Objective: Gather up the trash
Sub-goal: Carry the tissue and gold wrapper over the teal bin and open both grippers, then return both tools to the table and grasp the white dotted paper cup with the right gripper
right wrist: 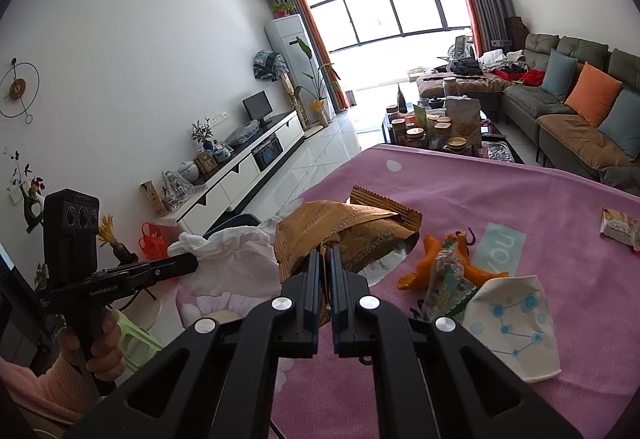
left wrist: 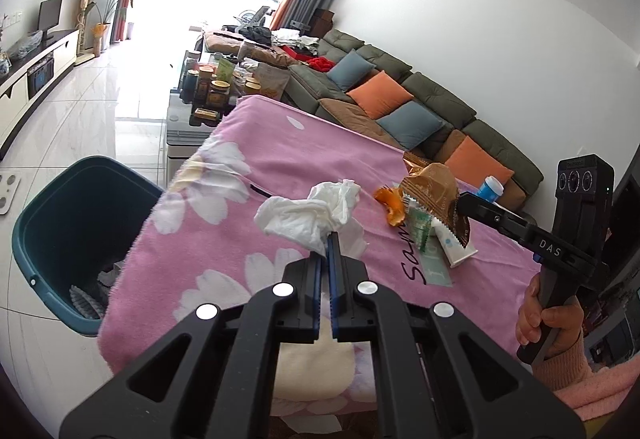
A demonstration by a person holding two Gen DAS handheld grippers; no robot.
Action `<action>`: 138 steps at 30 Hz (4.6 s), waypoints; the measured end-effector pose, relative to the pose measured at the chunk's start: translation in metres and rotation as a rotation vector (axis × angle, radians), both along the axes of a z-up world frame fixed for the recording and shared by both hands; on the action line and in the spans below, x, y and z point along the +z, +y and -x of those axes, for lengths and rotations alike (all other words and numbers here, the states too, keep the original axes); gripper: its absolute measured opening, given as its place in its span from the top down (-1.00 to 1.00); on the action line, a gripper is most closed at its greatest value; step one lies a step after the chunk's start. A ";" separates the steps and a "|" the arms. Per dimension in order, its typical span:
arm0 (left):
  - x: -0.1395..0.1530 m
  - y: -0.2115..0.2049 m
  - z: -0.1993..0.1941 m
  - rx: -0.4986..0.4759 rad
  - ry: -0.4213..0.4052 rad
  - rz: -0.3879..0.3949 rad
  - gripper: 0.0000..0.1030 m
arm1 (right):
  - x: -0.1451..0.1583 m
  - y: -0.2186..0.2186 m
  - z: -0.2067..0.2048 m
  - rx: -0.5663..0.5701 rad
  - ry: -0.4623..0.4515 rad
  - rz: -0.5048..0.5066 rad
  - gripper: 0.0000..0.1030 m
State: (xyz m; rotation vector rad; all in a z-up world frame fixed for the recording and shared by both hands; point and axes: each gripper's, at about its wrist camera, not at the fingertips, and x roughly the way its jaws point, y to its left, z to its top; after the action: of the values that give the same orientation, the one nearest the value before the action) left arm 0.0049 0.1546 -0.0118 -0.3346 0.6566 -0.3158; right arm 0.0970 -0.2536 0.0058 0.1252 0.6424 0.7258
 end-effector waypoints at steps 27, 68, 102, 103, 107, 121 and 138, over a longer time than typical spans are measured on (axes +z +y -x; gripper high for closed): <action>-0.013 0.137 0.023 0.336 0.033 0.022 0.93 | -0.002 0.154 -0.014 0.298 0.018 0.077 0.93; -0.049 0.171 -0.004 0.465 0.140 -0.018 0.93 | -0.044 0.292 -0.034 0.451 0.067 0.250 0.93; -0.059 0.148 -0.017 0.431 0.097 -0.010 0.14 | -0.037 0.263 -0.030 0.394 0.080 0.227 0.46; -0.054 0.141 -0.016 0.407 0.082 -0.017 0.13 | -0.033 0.253 -0.028 0.382 0.070 0.219 0.45; -0.039 0.101 -0.017 0.291 0.038 -0.041 0.10 | -0.020 0.203 -0.020 0.313 0.038 0.196 0.43; -0.035 -0.049 -0.054 -0.085 0.032 -0.096 0.09 | -0.027 0.012 -0.006 -0.110 0.071 0.156 0.36; -0.037 -0.154 -0.105 -0.262 0.075 -0.180 0.13 | -0.064 -0.120 -0.027 -0.345 0.215 -0.007 -0.05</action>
State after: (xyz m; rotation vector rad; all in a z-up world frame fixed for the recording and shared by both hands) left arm 0.1102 0.0004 -0.0489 -0.0872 0.7990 -0.4919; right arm 0.1242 -0.3732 -0.0584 0.3153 0.7992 0.3831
